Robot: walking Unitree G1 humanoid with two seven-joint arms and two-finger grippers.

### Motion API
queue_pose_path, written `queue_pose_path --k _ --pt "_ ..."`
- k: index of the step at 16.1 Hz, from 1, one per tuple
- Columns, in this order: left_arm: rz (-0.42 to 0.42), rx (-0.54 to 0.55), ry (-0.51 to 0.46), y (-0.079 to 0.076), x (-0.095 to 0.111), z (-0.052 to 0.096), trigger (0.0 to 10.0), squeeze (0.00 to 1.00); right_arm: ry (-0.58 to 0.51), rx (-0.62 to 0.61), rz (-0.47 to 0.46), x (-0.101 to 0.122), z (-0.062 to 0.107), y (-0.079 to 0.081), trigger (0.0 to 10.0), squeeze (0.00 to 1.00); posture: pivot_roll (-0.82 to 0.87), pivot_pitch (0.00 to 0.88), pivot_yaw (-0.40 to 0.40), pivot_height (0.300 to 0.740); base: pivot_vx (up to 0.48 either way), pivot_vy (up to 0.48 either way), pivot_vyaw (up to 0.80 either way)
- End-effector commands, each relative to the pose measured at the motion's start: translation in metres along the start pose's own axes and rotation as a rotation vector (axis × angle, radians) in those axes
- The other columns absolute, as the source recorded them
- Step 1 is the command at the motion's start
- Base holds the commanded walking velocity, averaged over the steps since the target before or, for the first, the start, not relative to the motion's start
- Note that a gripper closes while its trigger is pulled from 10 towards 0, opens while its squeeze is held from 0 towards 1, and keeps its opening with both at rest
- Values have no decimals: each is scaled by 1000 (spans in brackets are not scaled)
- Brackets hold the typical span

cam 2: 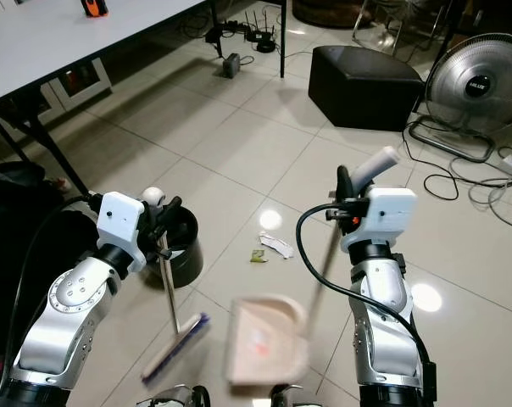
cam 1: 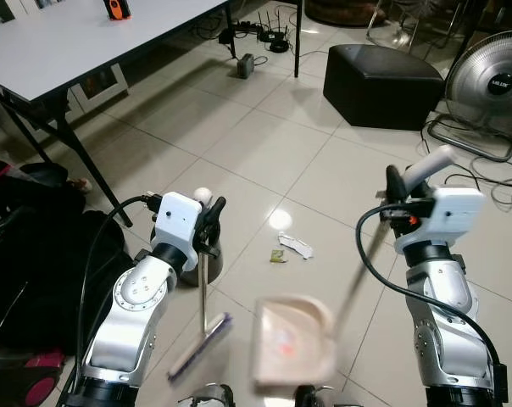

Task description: Sweep floor

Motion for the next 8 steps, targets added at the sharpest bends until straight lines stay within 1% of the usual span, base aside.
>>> queue_pose_path --k 1,2,3,4,8 --pt "-19 3 -15 4 7 -3 10000 0 -7 13 7 4 0 4 10000 0 -59 107 66 740 0 0 0" --pt "-20 5 -22 5 8 -4 10000 0 -21 20 43 8 1 6 10000 0 -61 105 65 740 0 0 -663" --pt "-22 8 -26 6 9 -4 10000 0 -34 18 40 11 2 7 10000 0 -61 106 65 740 0 0 -800" --pt "-24 11 -31 9 10 -5 10000 0 -49 10 40 14 4 6 10000 0 -61 106 65 740 0 304 -800" --pt "-29 16 -31 12 11 -5 10000 0 -36 -18 20 11 9 3 10000 0 -68 103 62 740 0 352 -800"
Point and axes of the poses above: a point about 5 cm out from each wrist's last joint towards the gripper, its own z axis pointing back from the gripper into the wrist, its own x axis along the axis of the wrist's last joint, y = z × x, the point moved 5 cm from there along -z, pointing out of the wrist towards the gripper, and after that the axes turned 8 degrees about -z, right-handed, at the moved point
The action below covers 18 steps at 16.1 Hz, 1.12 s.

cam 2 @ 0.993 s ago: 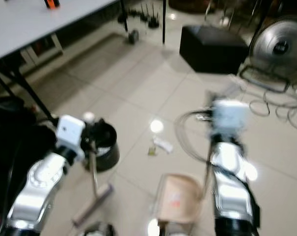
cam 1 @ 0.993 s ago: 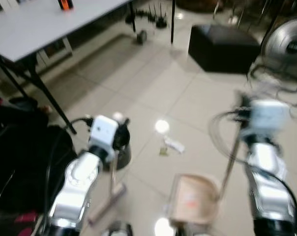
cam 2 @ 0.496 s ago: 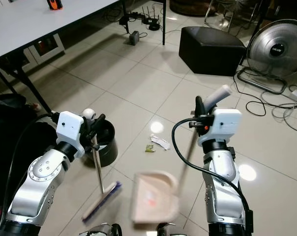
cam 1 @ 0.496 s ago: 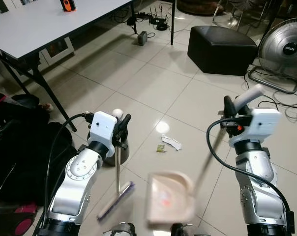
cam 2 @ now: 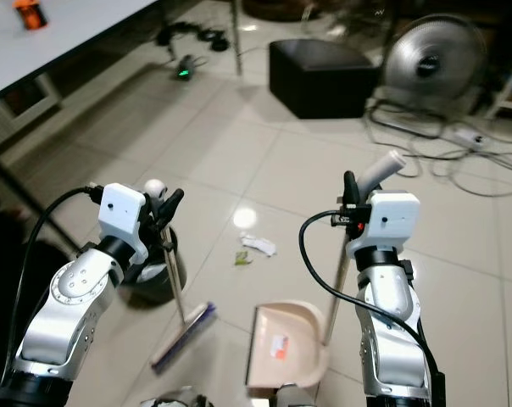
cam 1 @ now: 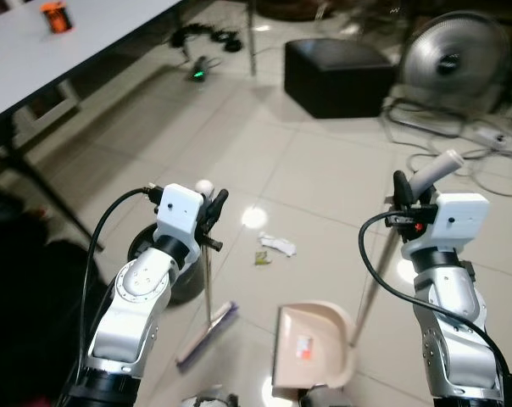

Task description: Sweep floor

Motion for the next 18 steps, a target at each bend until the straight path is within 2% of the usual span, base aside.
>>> queue_pose_path --k 1,5,7,11,17,18 --pt "-25 18 1 9 1 2 10000 0 -26 2 -28 7 1 5 10000 0 -68 103 62 740 0 364 -800" --pt "-22 16 6 9 -1 4 10000 0 -10 15 -32 6 -4 11 10000 0 -66 102 57 740 0 320 0" --pt "-50 6 -20 7 3 5 10000 0 -4 12 -27 5 -5 12 10000 0 -65 102 56 740 0 0 0" --pt "-67 -18 -22 0 3 3 10000 0 4 -24 -15 5 -3 6 10000 0 -70 108 65 740 0 -480 0" --pt "-67 -23 -23 0 3 2 10000 0 -1 -39 5 7 -5 -1 10000 0 -70 110 68 740 0 -480 0" --pt "-48 -28 -22 -1 3 2 10000 0 -5 -44 8 9 -6 -3 10000 0 -70 109 68 740 0 0 0"
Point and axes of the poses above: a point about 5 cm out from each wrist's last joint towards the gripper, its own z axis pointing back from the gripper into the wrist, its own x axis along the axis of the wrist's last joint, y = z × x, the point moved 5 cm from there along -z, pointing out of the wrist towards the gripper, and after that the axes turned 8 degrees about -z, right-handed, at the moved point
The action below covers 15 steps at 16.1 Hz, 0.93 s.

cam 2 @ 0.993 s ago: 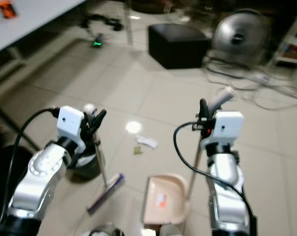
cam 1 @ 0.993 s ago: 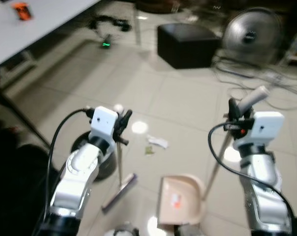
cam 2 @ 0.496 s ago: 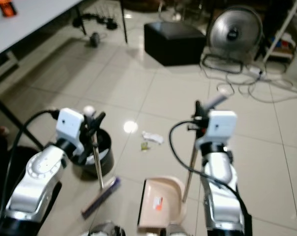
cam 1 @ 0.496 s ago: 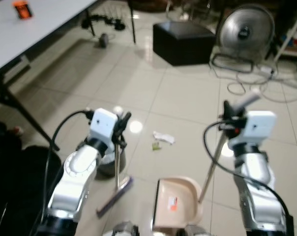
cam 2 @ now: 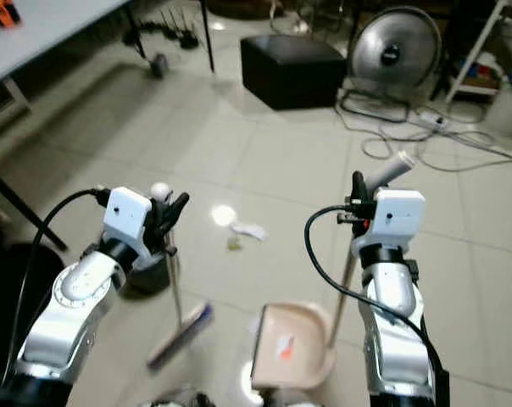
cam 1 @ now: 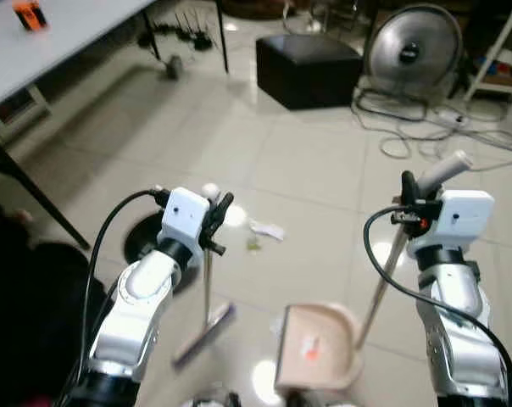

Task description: Sweep floor

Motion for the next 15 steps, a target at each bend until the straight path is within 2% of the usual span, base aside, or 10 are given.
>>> queue_pose_path --k 1,4,6,9,10,13,15 --pt "4 8 -15 6 4 0 10000 0 -41 15 -18 12 -4 6 10000 0 -70 107 69 740 0 0 0" --pt "8 26 -9 8 5 -4 10000 0 -42 13 -11 14 -5 6 10000 0 -72 108 71 740 0 415 0" --pt "23 50 -9 11 7 -8 10000 0 -43 8 1 15 -6 6 10000 0 -72 106 71 740 0 0 0" --pt "-7 116 -63 22 18 -12 10000 0 -37 16 -9 15 -7 7 10000 0 -71 105 70 740 0 0 0" --pt "-13 114 -72 22 20 -13 10000 0 -30 12 -23 14 -7 7 10000 0 -72 102 68 740 274 0 0" --pt "-17 110 -78 21 21 -14 10000 0 -25 10 -29 12 -7 7 10000 0 -72 97 69 740 340 0 -738" --pt "-20 109 -84 20 21 -15 10000 0 -21 8 -24 11 -6 7 10000 0 -71 95 70 740 341 0 0"
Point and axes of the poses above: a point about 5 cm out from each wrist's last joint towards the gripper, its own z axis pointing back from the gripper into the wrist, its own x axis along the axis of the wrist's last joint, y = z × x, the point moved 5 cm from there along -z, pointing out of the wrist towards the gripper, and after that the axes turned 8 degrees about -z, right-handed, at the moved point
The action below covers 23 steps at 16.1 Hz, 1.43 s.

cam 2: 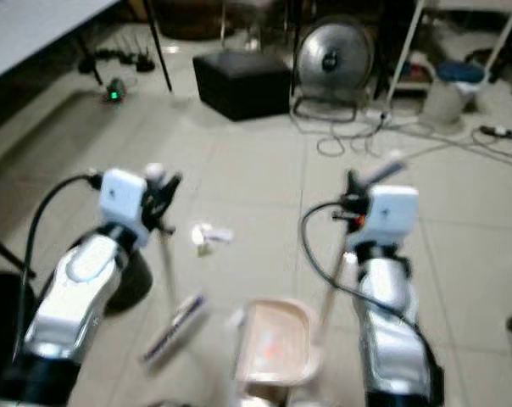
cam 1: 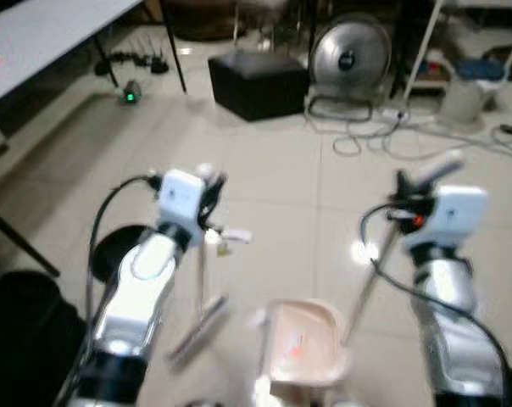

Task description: Sweep floor

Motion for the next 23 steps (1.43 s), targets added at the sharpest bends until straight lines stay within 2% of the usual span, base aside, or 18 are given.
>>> queue_pose_path --k 1,9,11,12,14,16,17,20,22,23 --pt "-41 26 -21 12 5 1 10000 0 -31 15 -19 8 -4 8 10000 0 -72 91 70 740 345 0 0" --pt "-48 30 -18 14 4 2 10000 0 1 68 -3 3 -5 14 10000 0 -67 93 66 740 345 0 0" --pt "-51 37 -13 16 2 3 10000 0 7 96 29 1 -5 19 10000 0 -66 94 65 740 341 0 800" --pt "-51 45 -8 18 1 4 10000 0 -10 100 -7 3 -5 22 10000 0 -62 97 64 740 322 0 0" --pt "-26 63 -14 20 2 5 10000 0 3 97 19 0 -6 20 10000 0 -59 100 62 740 144 0 0" --pt "-35 58 -9 20 2 4 10000 0 -9 90 40 0 -9 18 10000 0 -50 107 62 740 0 0 0" --pt "-48 62 -3 21 1 2 10000 0 -34 49 85 1 -14 14 10000 0 -40 117 64 740 0 0 0" --pt "-66 94 0 25 -1 -3 10000 0 -54 69 106 0 -21 17 10000 0 -25 139 71 740 0 0 0" --pt "-61 159 -20 33 -2 -19 10000 0 -86 127 124 -4 -34 20 10000 0 8 203 74 740 0 0 0" --pt "-69 165 -42 34 -1 -26 10000 0 -78 149 172 -10 -40 22 10000 0 23 224 73 740 0 0 0"
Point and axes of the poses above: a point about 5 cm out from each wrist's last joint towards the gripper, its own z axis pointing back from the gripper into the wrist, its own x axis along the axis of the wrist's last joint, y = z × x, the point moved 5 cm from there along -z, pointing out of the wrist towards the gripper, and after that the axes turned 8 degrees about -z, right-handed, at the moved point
